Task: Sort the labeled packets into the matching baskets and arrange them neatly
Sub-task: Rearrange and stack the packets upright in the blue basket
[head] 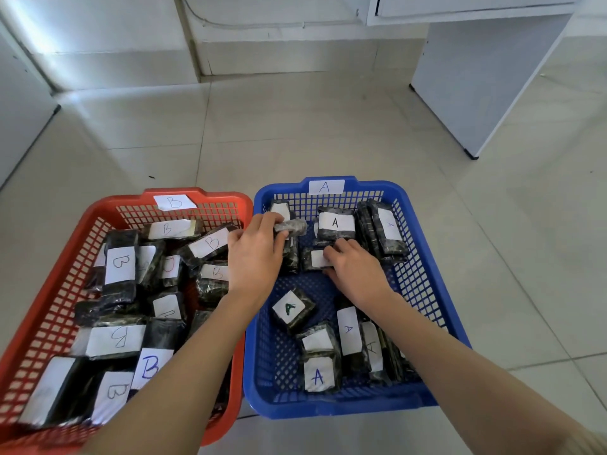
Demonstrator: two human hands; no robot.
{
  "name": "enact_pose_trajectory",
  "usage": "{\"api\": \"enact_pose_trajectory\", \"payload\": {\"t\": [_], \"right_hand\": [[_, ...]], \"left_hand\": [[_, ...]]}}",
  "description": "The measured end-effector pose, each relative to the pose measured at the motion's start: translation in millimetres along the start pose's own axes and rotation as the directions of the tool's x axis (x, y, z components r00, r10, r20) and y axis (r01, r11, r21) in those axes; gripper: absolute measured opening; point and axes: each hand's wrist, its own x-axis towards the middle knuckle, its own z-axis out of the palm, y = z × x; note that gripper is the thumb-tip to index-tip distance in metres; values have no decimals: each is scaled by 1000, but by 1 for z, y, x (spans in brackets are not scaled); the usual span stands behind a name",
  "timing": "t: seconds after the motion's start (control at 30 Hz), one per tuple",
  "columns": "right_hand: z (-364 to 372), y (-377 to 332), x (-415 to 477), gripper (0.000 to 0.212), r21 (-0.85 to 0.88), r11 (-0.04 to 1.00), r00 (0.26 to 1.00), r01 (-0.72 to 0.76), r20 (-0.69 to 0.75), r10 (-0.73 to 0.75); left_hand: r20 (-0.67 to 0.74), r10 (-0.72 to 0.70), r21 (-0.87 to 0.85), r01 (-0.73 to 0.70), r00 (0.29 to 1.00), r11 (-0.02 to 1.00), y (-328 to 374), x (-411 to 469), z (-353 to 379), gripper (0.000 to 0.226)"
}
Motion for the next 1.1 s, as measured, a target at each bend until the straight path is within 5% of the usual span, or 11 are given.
{"api": "enact_pose_trajectory", "payload": {"t": [0.13,0.3,0.37,0.5,0.6,0.67,0.73,0.83,0.9,1.0,1.1], "right_hand": [[8,0,1,28,49,999,996,19,-89,-15],[-11,-2,0,39,518,856,929,17,-324,177],[-22,-1,0,49,512,850,929,122,-359,83],[-28,2,-4,43,409,897,943,169,-332,-26],[-29,-3,-8,40,505,863,990,10,-127,63],[-30,-8,-7,32,749,633,973,-193,62,224],[-32,-13,-3,25,926,210,917,-315,240,318],[-33,-23,2,24,929,-195,867,-314,364,339],[-29,-30,6,24,927,-159,827,-340,375,418],[-18,-38,12,16,900,63,778,-431,335,532],[-10,-47,16,9,896,81,751,-437,313,582]], "left_hand": [[-2,-13,-52,13,1000,999,-2,-1,1,23],[8,1,-345,2,1000,939,1,0,-6,24],[70,22,-434,11,997,901,7,-2,-9,26],[183,41,-504,58,982,862,20,-5,-10,29],[105,30,-331,6,994,943,14,-3,-10,27],[40,1,-81,2,999,997,5,3,-12,30],[97,-17,116,6,995,993,-4,10,-11,37],[253,-29,226,-30,967,974,-9,15,-4,45],[275,-22,192,-33,961,981,-11,12,2,44],[218,5,122,-32,976,992,-14,8,6,45],[216,-71,41,64,974,997,-11,7,3,50]]}}
